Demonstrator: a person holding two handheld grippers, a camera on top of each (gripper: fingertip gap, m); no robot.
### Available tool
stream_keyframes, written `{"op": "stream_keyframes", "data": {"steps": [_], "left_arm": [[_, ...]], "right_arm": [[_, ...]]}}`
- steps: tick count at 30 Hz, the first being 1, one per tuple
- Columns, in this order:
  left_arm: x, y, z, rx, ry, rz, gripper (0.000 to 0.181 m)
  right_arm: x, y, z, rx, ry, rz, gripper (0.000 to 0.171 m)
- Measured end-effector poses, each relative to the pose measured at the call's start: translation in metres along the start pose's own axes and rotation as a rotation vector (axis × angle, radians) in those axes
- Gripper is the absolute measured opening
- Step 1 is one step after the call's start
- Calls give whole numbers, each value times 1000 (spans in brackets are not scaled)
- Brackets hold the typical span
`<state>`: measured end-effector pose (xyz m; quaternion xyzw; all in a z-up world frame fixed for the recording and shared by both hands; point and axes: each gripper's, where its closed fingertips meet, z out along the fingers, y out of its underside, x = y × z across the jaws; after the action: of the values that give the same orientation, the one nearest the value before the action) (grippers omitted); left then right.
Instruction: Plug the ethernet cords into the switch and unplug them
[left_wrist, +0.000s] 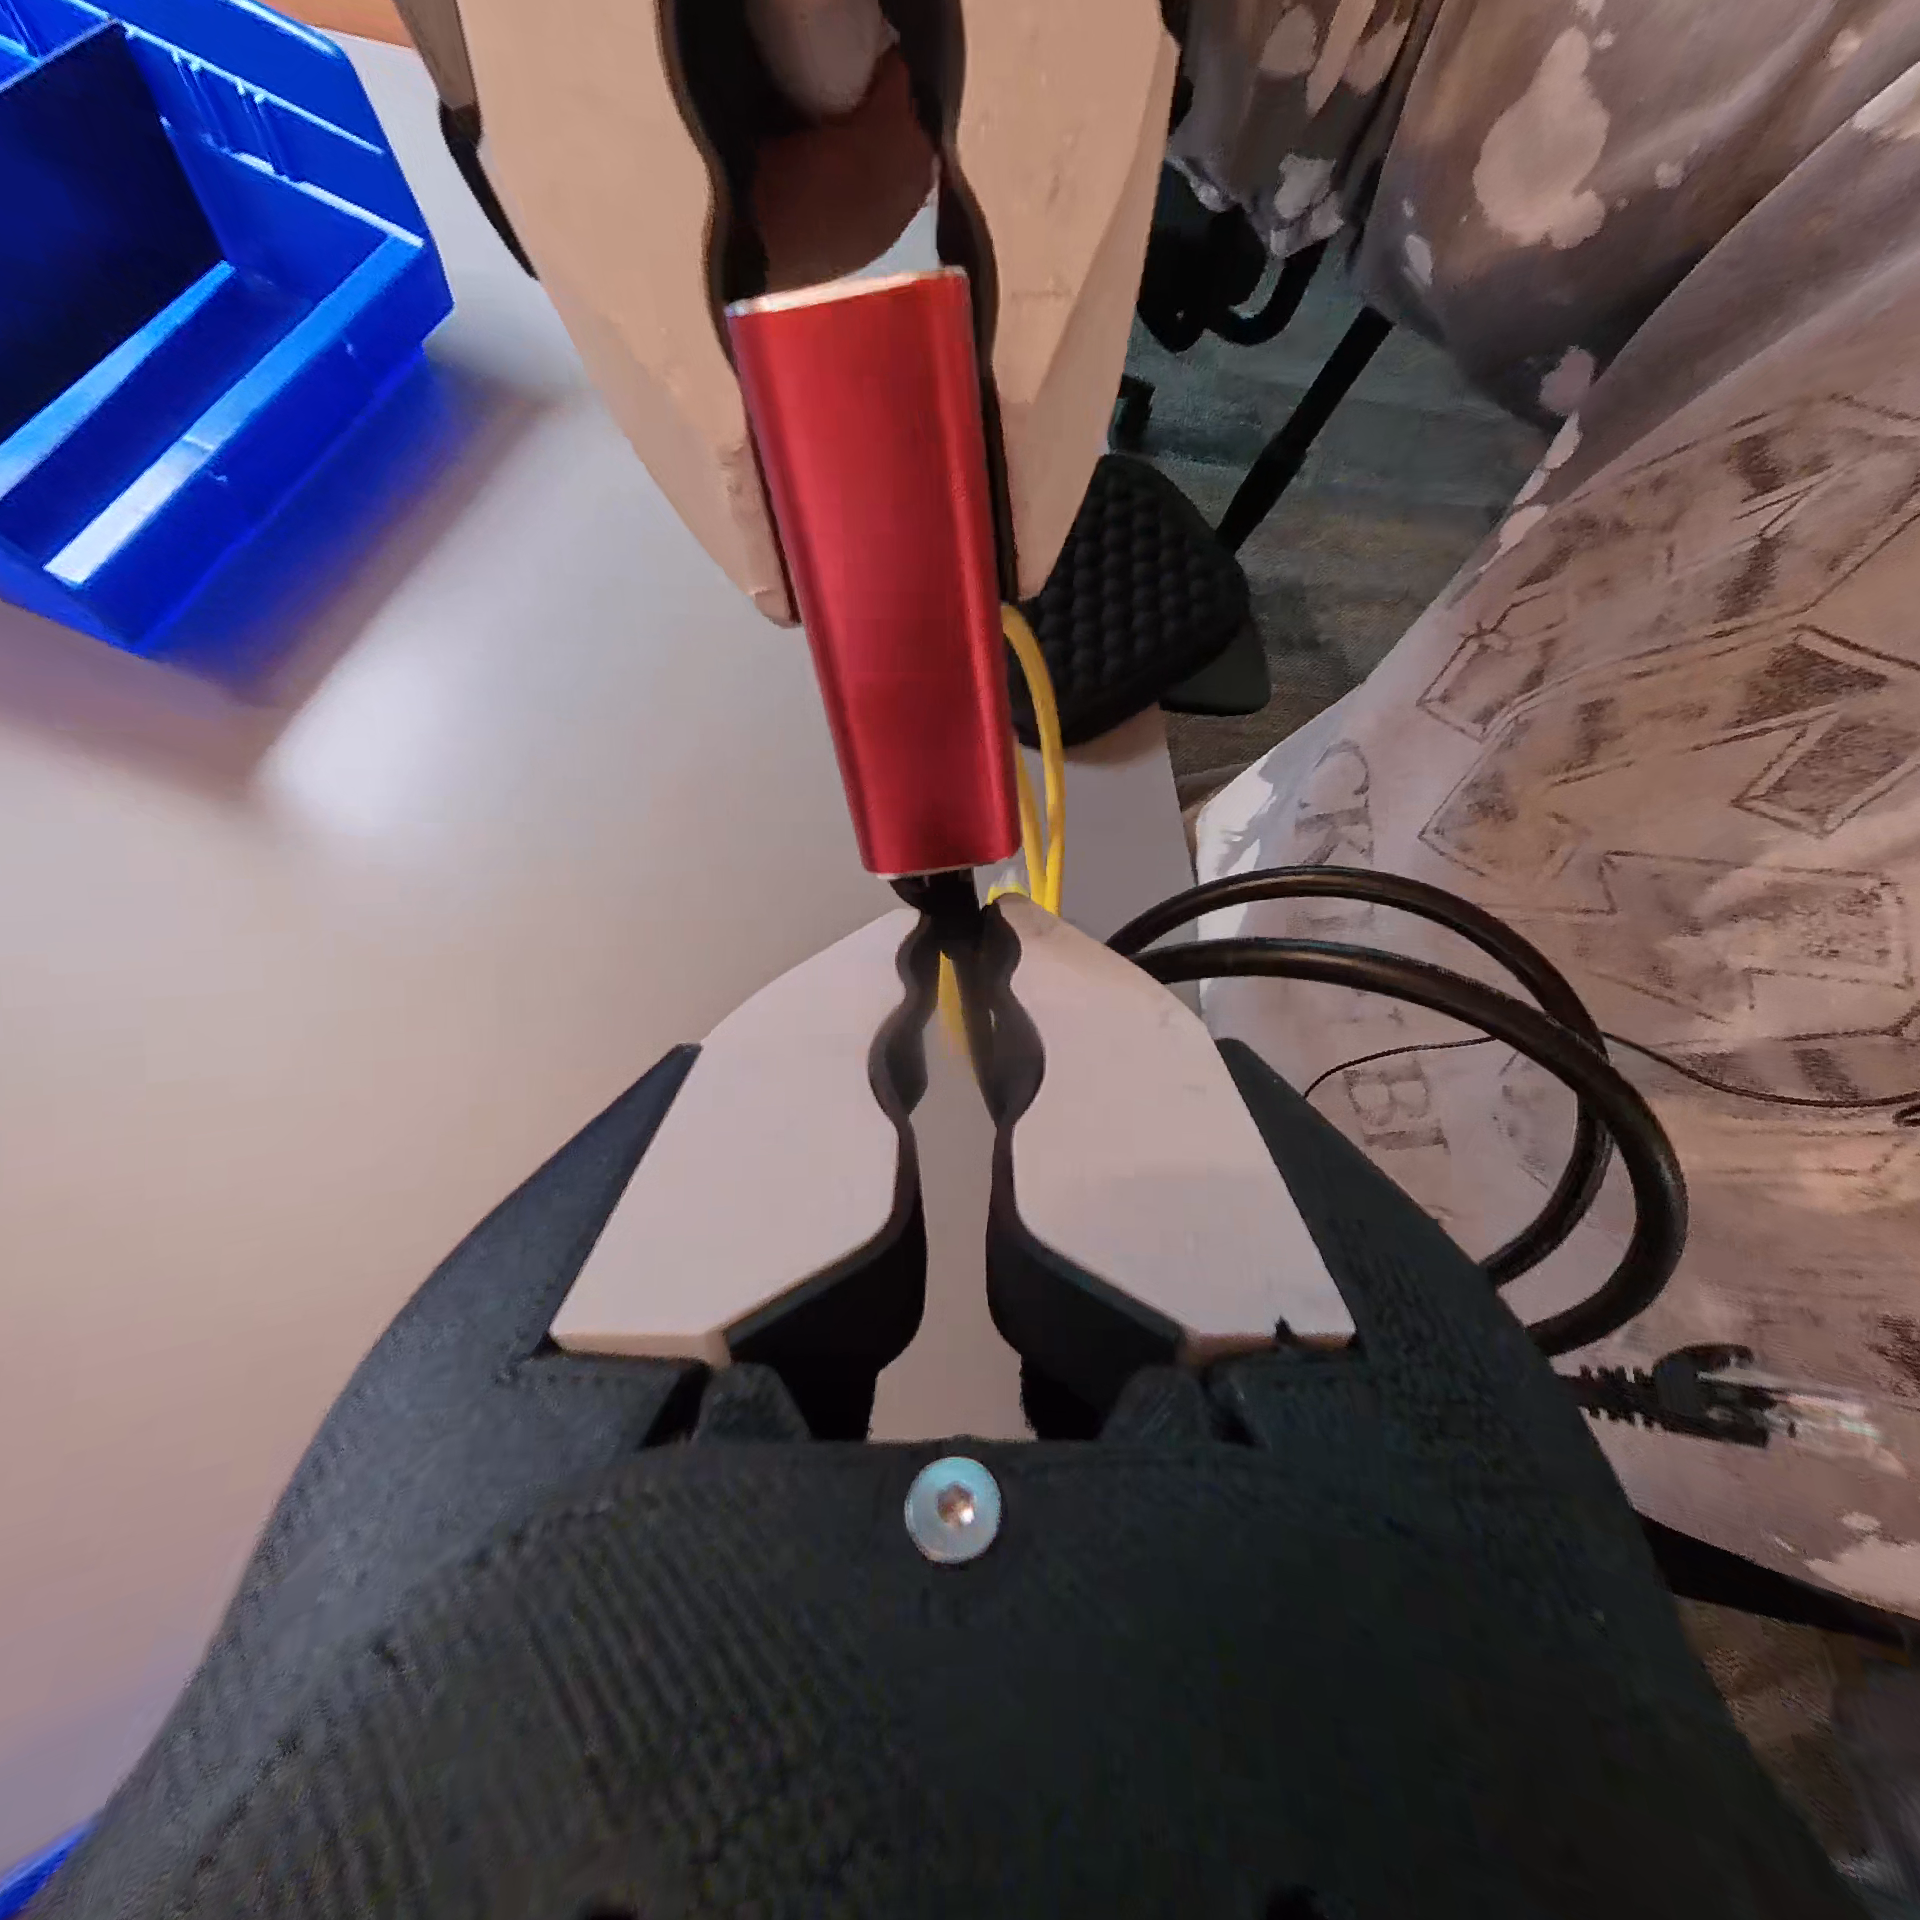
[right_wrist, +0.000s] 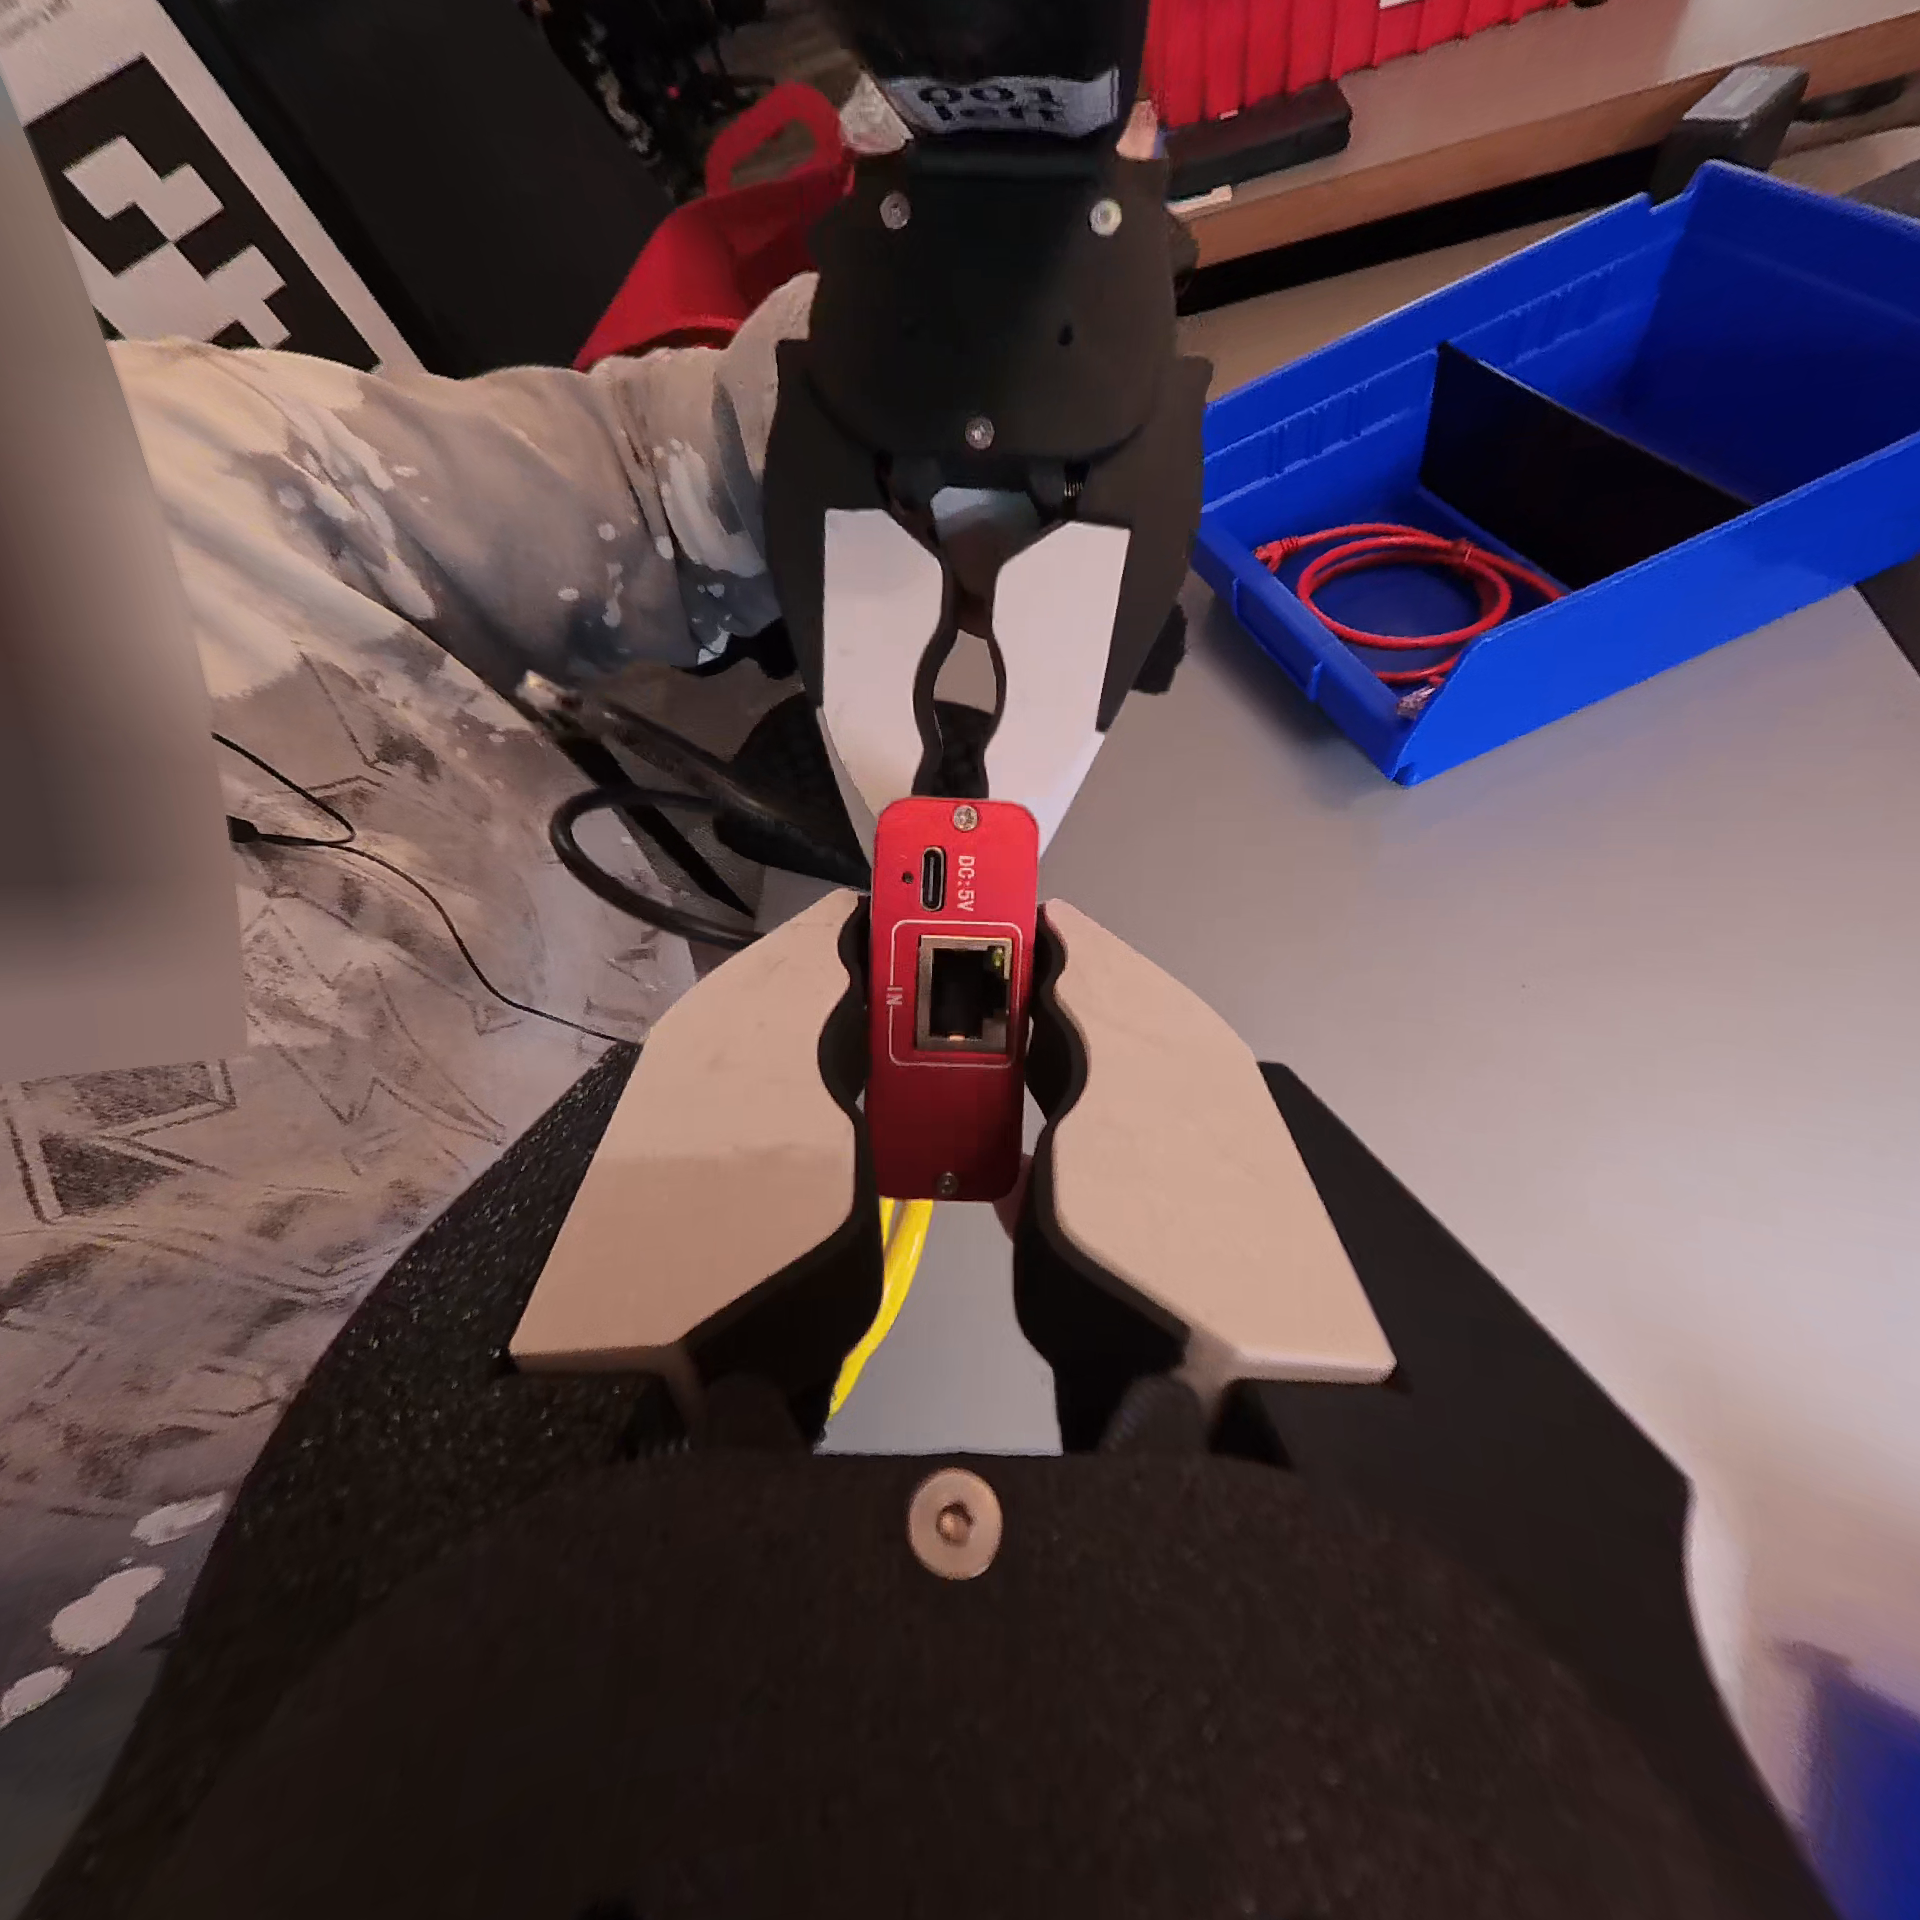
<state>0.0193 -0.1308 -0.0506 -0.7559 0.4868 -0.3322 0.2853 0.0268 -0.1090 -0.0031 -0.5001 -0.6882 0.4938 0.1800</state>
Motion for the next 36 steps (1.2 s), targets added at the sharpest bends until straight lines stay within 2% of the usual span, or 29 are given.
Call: {"op": "stream_keyframes", "data": {"steps": [2, 5, 7, 10, 13, 15, 16, 20, 24, 26, 30, 33, 36], "left_arm": [[-9, 1, 3, 17, -56, 44, 8], [-11, -8, -6, 136, -62, 84, 10], [-17, -13, -16, 193, -115, 93, 31], [-11, -19, -15, 231, -134, 124, 45], [-12, -25, -5, 216, -222, 183, 45], [-18, -33, -6, 238, -297, 223, 32], [-21, -36, -8, 244, -336, 256, 27], [-29, -45, -16, 282, -480, 411, 28], [-30, -56, -27, 419, -460, 390, 28], [-32, -62, -38, 537, -390, 332, 28], [-42, -78, -73, 805, -282, 224, 28], [-48, -92, -88, 928, -223, 209, 28], [-46, -104, -76, 918, -151, 261, 28]], "right_arm": [[4, 0, -1, -11, 58, -49, 26], [1, -7, -6, 33, 93, -104, 26], [3, -6, -6, 31, 122, -139, 26], [5, -5, -2, 21, 140, -157, 26], [8, -5, 6, -22, 184, -231, 26], [6, -8, 11, -35, 221, -300, 26], [7, -11, 11, -40, 263, -346, 26], [9, -21, 6, -50, 462, -554, 26], [11, -37, -10, 122, 543, -510, 35], [16, -41, -24, 239, 518, -408, 49], [36, -37, -46, 381, 544, -307, 51], [40, -43, -45, 385, 545, -296, 51], [43, -53, -41, 329, 543, -328, 52]]}}
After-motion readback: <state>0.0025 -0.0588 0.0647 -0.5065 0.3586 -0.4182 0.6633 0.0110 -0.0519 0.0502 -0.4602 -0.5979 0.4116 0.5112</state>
